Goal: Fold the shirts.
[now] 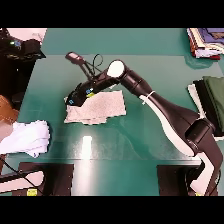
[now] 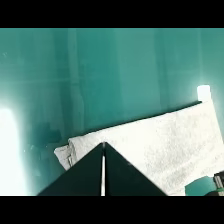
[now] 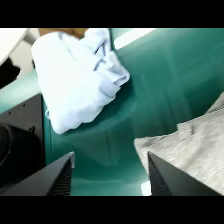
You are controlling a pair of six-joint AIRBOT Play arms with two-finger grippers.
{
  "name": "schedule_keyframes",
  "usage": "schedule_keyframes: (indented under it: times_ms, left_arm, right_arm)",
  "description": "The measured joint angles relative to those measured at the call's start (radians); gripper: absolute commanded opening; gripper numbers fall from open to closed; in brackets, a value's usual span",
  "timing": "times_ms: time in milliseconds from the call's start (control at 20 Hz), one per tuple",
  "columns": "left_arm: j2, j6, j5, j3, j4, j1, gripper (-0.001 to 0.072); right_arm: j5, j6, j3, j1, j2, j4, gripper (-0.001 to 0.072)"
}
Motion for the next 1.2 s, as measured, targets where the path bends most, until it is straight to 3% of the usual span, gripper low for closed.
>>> schedule_keyframes:
  times_ms: [100,450,500,600,900,1200]
  left_arm:
    - [0.007,0.005,-0.016,0.0,-0.006,0.01,0.0023]
    - [0.011,0.01,-0.055,0.0,-0.012,0.019,0.0023]
    - [0.011,0.01,-0.056,0.0,-0.015,0.019,0.0023]
    - [0.011,0.01,-0.056,-0.002,-0.023,0.019,0.0023]
    - [0.008,0.011,-0.038,-0.008,-0.037,0.018,0.0023]
    - [0.007,0.011,-0.025,-0.009,-0.04,0.018,0.0023]
  right_arm:
    - [0.034,-0.002,-0.029,-0.02,0.007,-0.007,0.0313]
    - [0.132,0.108,-0.37,-0.285,0.182,-0.188,0.0314]
    - [0.131,0.127,-0.434,-0.335,0.211,-0.197,0.0343]
    - [0.109,0.156,-0.558,-0.437,0.26,-0.209,0.0562]
    - [0.023,0.182,-0.81,-0.602,0.311,-0.116,0.0575]
    - [-0.045,0.171,-0.781,-0.526,0.232,-0.004,0.0574]
